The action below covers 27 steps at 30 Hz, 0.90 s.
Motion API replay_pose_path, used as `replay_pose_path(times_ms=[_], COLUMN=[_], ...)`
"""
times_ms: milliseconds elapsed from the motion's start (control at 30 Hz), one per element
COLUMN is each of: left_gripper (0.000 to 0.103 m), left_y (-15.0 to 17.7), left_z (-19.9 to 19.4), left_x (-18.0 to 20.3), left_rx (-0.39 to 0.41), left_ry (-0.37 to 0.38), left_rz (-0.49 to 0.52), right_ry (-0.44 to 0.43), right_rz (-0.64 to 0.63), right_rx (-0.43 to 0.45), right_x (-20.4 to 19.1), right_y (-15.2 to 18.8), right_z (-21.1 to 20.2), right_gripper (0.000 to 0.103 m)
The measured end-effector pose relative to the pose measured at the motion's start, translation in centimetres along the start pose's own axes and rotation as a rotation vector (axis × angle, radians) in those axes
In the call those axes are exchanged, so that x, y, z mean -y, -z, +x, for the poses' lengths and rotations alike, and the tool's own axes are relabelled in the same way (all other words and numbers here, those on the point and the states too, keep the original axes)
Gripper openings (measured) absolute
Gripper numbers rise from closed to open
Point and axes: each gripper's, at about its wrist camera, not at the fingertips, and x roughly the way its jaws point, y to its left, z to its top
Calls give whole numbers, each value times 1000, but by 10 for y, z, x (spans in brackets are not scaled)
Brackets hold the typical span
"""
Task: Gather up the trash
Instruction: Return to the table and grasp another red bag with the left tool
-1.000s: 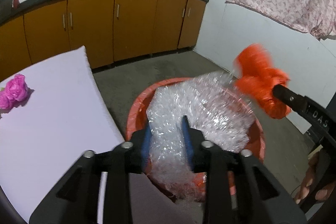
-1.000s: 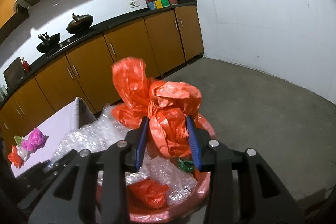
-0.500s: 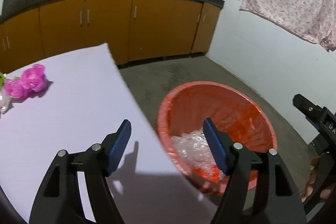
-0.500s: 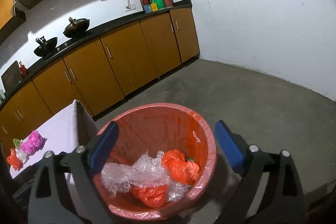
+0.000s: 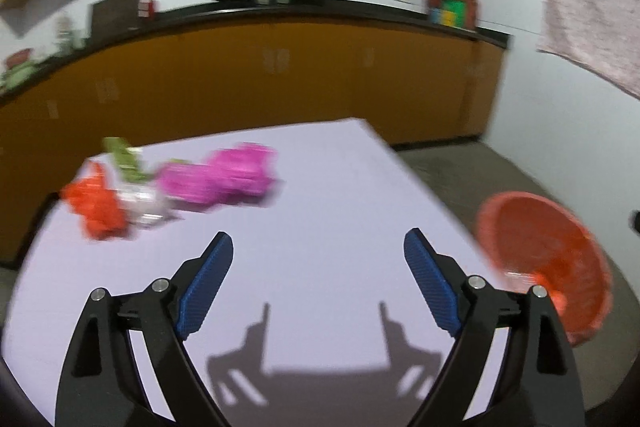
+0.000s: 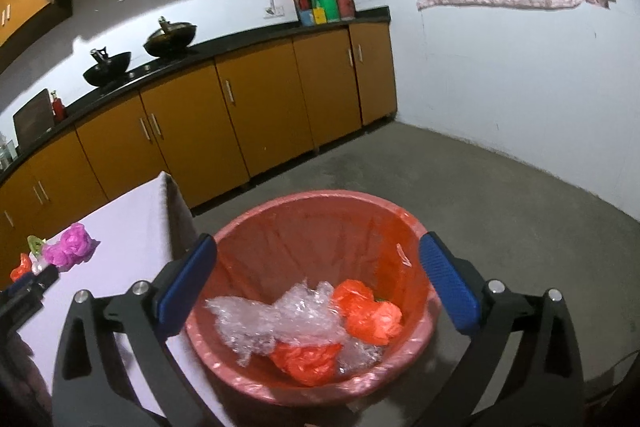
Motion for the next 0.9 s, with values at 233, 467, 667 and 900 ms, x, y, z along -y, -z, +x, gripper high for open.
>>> replay_pose_path(times_ms=[233, 467, 667, 900], left_gripper=[87, 85, 81, 29], left_y=[-9, -17, -21, -6], left_z=[18, 57, 77, 83], left_x=[-108, -177, -186, -201], left_rx=[-10, -80, -103, -163], left_ry=[-288, -390, -365, -302], left_rz=[-141, -252, -223, -262], right_ry=[-22, -54, -78, -119], right_rz=[-27, -97, -141, -200], right_rx=[4, -26, -60, -64], right_x=[-29, -70, -102, -139], right_y=[3, 7, 14, 20], right_z=[3, 13, 24, 26], right_gripper=[99, 99, 99, 99])
